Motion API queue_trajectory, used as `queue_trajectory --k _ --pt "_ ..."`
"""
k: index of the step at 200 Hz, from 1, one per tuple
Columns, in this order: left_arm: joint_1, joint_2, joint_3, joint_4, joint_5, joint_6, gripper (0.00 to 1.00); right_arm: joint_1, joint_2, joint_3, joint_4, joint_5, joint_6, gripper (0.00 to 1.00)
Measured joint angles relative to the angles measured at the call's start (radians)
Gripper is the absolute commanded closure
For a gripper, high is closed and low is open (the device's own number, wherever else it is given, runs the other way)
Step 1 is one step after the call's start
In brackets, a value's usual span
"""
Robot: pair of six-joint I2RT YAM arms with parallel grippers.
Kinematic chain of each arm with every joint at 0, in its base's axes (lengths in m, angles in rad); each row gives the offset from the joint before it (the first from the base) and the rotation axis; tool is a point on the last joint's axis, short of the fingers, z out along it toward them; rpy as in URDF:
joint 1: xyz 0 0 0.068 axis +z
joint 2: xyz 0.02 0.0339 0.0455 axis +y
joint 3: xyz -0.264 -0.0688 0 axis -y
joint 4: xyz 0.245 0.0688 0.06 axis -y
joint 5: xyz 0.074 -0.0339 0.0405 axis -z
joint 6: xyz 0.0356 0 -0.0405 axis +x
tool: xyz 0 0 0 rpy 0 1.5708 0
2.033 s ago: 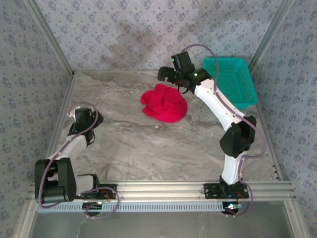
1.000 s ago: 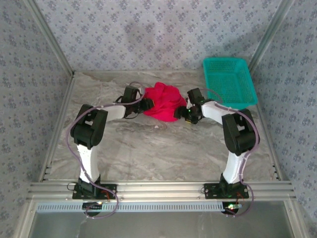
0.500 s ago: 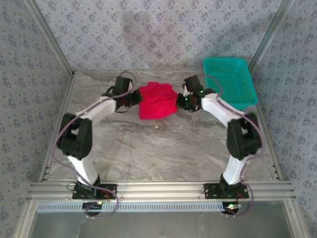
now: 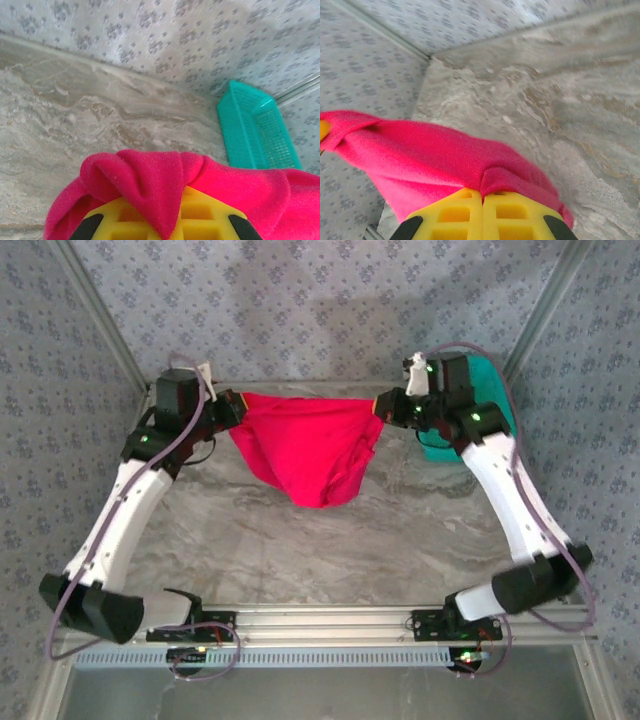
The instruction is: Fold the inside-out t-shirt
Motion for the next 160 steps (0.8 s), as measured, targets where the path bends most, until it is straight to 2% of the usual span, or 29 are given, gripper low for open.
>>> queue_trajectory --k 12,23,36,49,66,84,108,121,141,160 --pt "0.015 0.103 0.051 -0.029 0.008 0.001 0.61 -0.026 0.132 0.038 0.005 0.001 0.012 0.46" --pt "0.034 0.237 0.114 -0.055 0.008 0.001 0.49 -0.042 0.255 0.082 0.002 0.025 0.009 0.37" --pt "0.058 0.364 0.152 -0.083 0.006 0.005 0.32 -0.049 0.363 0.108 -0.011 0.064 -0.009 0.34" --pt "0.077 0.429 0.145 -0.127 -0.006 0.001 0.31 -0.031 0.411 0.098 -0.041 0.103 -0.037 0.34" --pt "0.091 0.425 0.08 -0.151 -0.026 0.001 0.36 0.032 0.396 0.036 -0.052 0.137 -0.067 0.35" --pt "0.106 0.367 -0.018 -0.148 -0.026 -0.01 0.4 0.166 0.336 -0.066 -0.037 0.164 -0.085 0.35" --pt "0.125 0.273 -0.163 -0.124 -0.022 -0.021 0.4 0.357 0.293 -0.176 -0.014 0.185 -0.084 0.35" --pt "0.135 0.242 -0.237 -0.096 -0.014 -0.03 0.4 0.427 0.299 -0.206 0.006 0.185 -0.077 0.34" --pt "0.135 0.234 -0.335 -0.052 0.004 -0.05 0.36 0.472 0.348 -0.204 0.032 0.187 -0.061 0.35" --pt "0.135 0.237 -0.415 -0.007 0.024 -0.076 0.32 0.485 0.435 -0.169 0.053 0.198 -0.045 0.4"
